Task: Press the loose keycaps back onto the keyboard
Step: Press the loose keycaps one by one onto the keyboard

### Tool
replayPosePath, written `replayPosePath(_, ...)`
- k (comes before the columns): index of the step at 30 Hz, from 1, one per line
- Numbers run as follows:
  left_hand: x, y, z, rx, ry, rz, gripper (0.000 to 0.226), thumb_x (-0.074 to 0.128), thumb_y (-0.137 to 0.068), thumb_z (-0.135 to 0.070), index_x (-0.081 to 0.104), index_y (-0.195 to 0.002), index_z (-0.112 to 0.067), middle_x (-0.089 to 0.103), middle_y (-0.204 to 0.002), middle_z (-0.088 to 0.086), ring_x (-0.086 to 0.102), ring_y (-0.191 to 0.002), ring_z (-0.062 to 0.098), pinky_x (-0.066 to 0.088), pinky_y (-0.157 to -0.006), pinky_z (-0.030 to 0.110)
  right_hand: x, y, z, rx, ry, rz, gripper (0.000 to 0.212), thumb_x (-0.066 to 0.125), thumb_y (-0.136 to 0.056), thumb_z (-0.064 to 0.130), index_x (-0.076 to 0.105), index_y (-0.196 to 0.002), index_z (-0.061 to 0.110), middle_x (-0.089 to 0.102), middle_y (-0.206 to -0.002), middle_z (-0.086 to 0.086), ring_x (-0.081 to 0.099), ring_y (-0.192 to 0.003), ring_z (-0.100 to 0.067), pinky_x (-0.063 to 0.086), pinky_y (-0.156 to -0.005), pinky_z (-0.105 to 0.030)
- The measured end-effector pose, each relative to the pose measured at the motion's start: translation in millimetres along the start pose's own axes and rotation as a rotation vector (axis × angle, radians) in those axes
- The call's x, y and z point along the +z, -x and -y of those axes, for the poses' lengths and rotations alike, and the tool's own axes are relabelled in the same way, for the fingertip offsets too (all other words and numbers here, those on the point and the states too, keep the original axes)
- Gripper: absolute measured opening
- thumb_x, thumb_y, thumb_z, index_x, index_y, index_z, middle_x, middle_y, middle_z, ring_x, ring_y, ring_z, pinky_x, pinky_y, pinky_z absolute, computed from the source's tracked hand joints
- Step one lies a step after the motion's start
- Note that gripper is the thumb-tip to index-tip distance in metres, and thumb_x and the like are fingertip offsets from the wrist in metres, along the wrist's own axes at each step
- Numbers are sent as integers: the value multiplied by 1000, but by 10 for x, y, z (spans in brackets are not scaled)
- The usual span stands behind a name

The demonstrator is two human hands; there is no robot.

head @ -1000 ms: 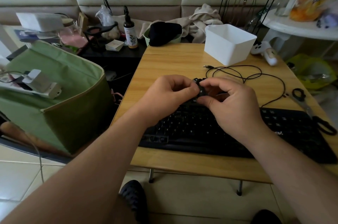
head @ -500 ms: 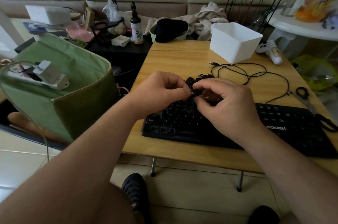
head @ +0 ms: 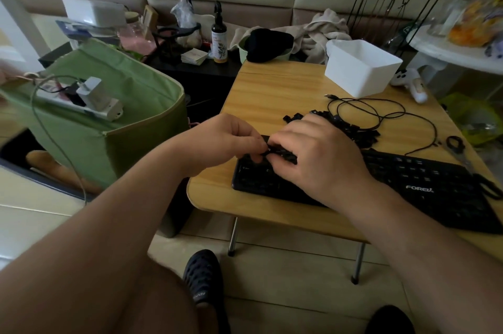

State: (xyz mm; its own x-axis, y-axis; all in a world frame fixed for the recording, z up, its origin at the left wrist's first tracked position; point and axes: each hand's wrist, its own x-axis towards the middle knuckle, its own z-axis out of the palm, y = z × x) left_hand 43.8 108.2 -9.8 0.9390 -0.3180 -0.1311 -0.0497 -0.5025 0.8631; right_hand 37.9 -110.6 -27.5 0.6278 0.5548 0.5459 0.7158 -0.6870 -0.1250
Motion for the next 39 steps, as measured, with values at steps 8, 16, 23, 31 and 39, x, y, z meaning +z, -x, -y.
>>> replayPosePath(8,-174,92,308,-155,-316,-48,20,78,-86,-52,72,-94,-34,71,-92,-10,66,-87,8,48,-72,27,107,102,96,267,-141,325,20,68,-93,47,73,-109,35,61,-103,17,48,-102,-10,51,-88,-39)
replayPosePath(16,-110,44,360,-188,-327,20,58,85,-79,-53,50,-122,-36,73,-95,-8,66,-84,6,45,-70,25,181,70,228,353,-158,413,17,71,-92,47,74,-105,36,53,-95,15,45,-99,-11,45,-82,-33)
replayPosePath(23,-11,9,329,-148,-381,19,64,81,-81,-57,44,-128,-33,71,-89,-9,63,-76,5,45,-67,26,86,-135,272,428,-149,521,7,77,-88,41,76,-87,34,63,-87,17,59,-85,-6,54,-73,-29)
replayPosePath(31,26,-7,294,-155,-408,32,71,82,-82,-54,40,-134,-29,69,-89,-10,63,-74,3,44,-66,25,125,-320,342,548,-137,626,16,85,-81,28,71,-72,30,68,-86,9,64,-84,-15,61,-79,-42)
replayPosePath(39,40,-27,307,-185,-395,32,74,84,-80,-53,38,-133,-29,69,-90,-7,65,-76,6,44,-66,25,162,-259,352,647,-217,595,14,85,-79,23,75,-70,28,70,-81,11,64,-87,-15,57,-87,-48)
